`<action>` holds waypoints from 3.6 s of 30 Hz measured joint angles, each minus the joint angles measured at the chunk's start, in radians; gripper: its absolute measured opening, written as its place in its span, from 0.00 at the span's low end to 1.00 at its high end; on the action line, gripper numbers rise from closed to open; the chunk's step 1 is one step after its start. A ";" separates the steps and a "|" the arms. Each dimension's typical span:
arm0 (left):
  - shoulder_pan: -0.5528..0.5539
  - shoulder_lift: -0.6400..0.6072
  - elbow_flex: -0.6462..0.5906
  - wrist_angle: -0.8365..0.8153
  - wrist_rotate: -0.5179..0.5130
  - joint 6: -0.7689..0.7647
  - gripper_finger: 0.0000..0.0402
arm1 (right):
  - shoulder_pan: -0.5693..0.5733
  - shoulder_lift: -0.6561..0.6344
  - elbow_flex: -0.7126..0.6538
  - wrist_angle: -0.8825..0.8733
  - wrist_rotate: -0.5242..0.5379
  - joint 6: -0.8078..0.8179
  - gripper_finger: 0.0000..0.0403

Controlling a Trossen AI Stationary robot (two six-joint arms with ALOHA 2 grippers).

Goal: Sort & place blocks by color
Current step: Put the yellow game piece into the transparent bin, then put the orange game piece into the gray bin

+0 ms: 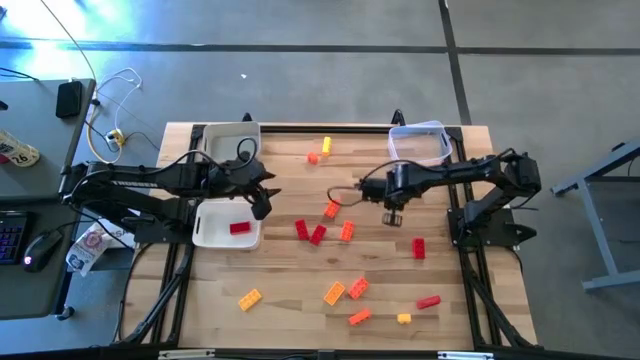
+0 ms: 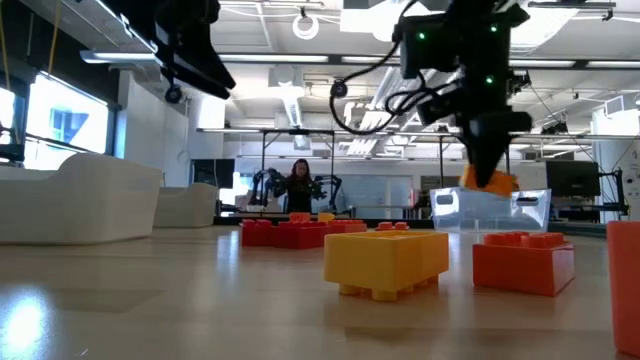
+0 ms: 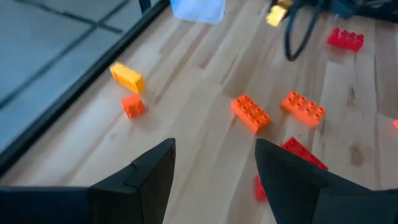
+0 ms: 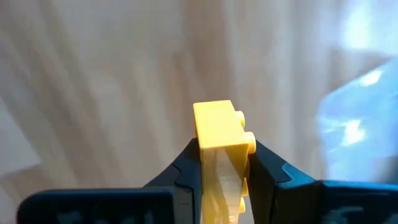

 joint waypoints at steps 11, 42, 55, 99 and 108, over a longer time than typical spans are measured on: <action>0.080 0.072 0.000 0.107 0.007 0.153 0.52 | -0.157 0.000 0.174 -0.035 0.338 0.001 0.16; 0.325 0.178 0.139 0.238 0.242 0.409 0.52 | -0.721 0.001 0.095 0.173 -0.025 -0.026 0.17; 0.384 0.301 0.150 0.253 0.275 0.498 0.52 | -0.746 0.001 -0.012 0.257 -0.083 -0.013 0.17; 0.478 0.855 0.509 0.014 0.379 0.874 0.52 | -0.745 -0.002 -0.047 0.265 -0.180 0.011 0.48; 0.481 0.865 0.526 0.017 0.368 0.885 0.52 | -0.745 -0.002 -0.047 0.260 -0.189 0.012 0.48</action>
